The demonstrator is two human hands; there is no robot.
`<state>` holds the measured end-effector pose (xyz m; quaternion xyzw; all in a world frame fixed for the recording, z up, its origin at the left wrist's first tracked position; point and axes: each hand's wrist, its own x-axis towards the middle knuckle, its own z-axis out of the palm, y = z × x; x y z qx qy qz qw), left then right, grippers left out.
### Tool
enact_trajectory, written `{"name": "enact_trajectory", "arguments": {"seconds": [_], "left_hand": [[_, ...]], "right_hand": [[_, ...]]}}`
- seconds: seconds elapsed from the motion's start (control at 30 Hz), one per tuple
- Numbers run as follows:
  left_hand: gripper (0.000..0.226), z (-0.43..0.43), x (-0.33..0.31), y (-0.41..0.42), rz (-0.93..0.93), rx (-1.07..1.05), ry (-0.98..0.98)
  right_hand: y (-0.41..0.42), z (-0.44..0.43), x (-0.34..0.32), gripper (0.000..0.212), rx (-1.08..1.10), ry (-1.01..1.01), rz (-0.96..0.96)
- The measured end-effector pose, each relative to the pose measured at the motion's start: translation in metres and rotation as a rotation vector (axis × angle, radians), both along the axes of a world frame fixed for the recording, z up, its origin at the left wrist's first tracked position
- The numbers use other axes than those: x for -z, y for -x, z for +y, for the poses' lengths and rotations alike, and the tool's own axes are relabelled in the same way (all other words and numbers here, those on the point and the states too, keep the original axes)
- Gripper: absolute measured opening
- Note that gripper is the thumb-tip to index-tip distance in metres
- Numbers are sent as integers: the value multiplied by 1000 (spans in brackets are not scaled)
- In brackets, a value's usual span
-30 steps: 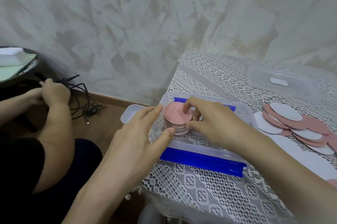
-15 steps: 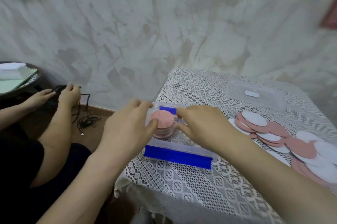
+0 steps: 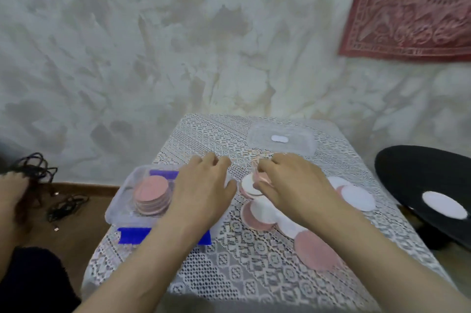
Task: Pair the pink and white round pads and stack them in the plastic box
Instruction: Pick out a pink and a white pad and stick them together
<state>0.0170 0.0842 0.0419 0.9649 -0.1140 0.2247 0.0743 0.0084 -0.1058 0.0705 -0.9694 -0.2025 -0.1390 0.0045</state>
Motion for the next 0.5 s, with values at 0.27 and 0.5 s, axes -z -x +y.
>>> {"name": "enact_trajectory", "arguments": {"seconds": [0.27,0.5], "left_hand": [[38,-82,38,-9,28,103,-83],[30,-89,66,12,96,107,-41]], "right_hand": [[4,-84,32,33,166,-73,92],[18,-94,74,34,150,-162,234]]}}
